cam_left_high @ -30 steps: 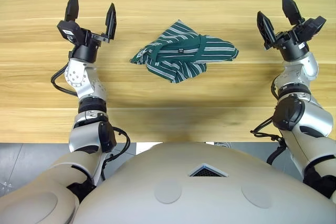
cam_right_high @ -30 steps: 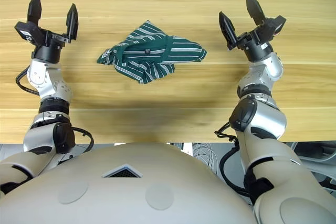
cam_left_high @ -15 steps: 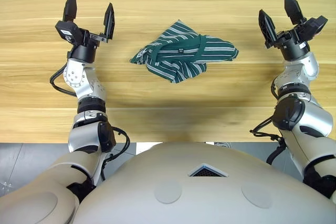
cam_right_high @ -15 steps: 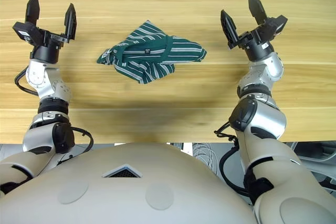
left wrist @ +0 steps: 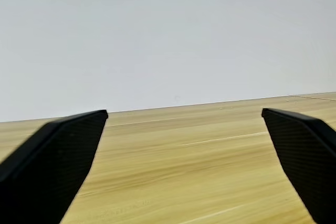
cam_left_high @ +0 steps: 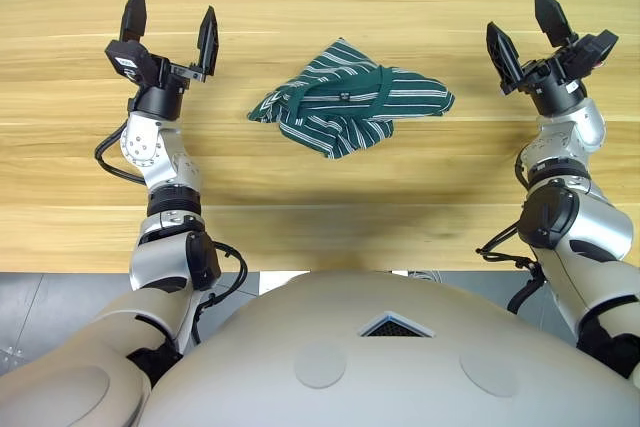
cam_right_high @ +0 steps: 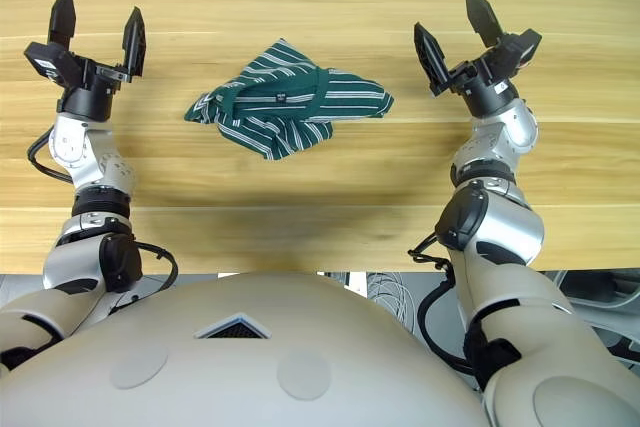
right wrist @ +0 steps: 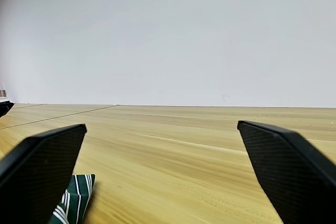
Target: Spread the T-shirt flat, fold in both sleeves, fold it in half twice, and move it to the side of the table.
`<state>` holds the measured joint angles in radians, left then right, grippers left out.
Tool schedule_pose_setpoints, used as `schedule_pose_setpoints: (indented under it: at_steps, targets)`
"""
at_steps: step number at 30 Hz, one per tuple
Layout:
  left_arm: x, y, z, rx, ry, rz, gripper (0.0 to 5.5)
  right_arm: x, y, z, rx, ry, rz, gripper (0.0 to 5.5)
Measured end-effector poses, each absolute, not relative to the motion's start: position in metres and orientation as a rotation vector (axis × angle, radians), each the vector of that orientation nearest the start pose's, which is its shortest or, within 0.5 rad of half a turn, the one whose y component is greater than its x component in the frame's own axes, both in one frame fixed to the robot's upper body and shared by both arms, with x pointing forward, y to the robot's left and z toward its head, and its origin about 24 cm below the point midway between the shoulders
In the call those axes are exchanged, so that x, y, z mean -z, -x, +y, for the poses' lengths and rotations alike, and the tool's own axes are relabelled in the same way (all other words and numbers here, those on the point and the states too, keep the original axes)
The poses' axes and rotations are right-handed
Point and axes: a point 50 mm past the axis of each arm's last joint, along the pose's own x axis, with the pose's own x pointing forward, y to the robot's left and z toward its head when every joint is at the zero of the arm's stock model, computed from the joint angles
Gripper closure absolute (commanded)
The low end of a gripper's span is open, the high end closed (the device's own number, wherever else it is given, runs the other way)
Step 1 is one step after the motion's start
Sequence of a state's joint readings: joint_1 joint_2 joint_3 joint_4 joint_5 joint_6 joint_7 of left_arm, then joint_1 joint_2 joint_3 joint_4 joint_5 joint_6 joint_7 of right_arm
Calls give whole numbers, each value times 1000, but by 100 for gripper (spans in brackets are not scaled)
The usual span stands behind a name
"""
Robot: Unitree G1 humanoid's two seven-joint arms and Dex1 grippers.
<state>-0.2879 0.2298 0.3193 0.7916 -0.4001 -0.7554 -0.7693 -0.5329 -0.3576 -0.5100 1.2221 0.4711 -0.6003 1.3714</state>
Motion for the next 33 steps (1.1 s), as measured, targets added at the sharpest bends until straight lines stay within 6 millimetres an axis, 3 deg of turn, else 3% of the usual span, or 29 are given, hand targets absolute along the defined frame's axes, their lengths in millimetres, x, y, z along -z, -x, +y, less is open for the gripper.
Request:
schedule_pose_setpoints:
  at_steps: [8,13,20,33]
  targets:
    - [-33,-268,246,263,10,-369,10,-27,-282,-258,-710,-188,-257,13]
    - [-33,-268,246,264,8,-370,10,-5,-264,-242,-978,-122,-53,13]
    - [-34,-268,246,266,1,-378,10,6,-264,-238,-1009,-2,132,13]
    - [-34,-268,246,270,0,-379,10,19,-263,-235,-964,24,268,244]
